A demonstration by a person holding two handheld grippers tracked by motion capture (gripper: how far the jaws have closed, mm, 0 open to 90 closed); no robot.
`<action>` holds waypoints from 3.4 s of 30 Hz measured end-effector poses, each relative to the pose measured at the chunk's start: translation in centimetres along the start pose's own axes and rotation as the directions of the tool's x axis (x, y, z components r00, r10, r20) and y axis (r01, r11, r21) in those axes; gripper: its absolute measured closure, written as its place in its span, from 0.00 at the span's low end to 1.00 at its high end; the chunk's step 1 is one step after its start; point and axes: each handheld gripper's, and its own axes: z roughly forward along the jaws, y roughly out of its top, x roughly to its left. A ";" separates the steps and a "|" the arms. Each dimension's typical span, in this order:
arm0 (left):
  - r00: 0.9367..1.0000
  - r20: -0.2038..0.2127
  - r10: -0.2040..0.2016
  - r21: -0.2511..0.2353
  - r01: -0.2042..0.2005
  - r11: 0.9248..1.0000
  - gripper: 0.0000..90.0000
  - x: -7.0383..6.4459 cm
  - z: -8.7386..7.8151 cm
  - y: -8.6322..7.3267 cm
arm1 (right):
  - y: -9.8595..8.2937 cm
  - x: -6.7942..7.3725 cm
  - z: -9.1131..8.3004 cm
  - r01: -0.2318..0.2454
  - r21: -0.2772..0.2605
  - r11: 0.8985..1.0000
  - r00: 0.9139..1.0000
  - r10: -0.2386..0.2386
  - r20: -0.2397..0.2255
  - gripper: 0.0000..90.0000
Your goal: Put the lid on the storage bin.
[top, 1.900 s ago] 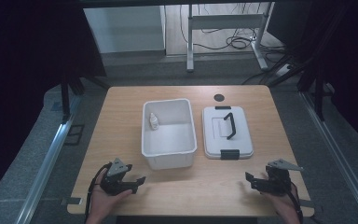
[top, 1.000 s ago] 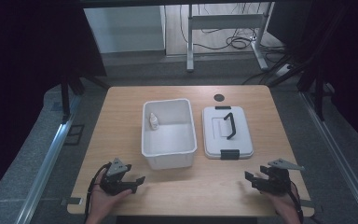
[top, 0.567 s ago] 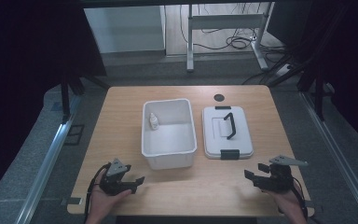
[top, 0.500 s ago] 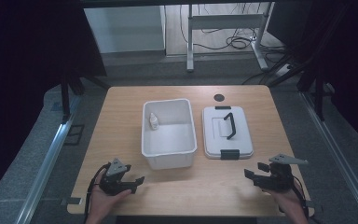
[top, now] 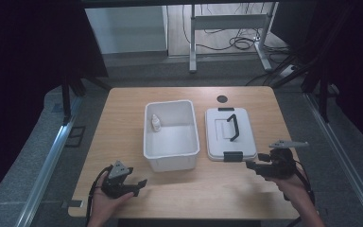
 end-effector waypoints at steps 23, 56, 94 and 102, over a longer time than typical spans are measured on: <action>0.994 0.063 -0.091 -0.032 0.093 0.995 0.22 1.2 -1.0 -0.2 | 6.6 -0.5 2.1 -0.011 0.050 0.999 1.000 0.012 -0.011 0.39; 0.996 0.006 -0.088 -0.006 0.088 0.996 0.16 1.5 -1.2 -0.2 | 12.4 -4.4 7.8 -0.191 0.206 0.960 0.982 0.186 0.044 0.57; 0.997 0.011 -0.074 0.015 0.074 0.997 0.19 1.0 -0.4 -0.2 | 14.4 -7.8 14.0 -0.336 0.372 0.865 0.941 0.320 0.107 0.83; 0.998 0.007 -0.069 0.027 0.069 0.997 0.20 0.9 -0.1 -0.2 | 14.2 -8.1 14.2 -0.391 0.385 0.836 0.919 0.376 0.116 0.92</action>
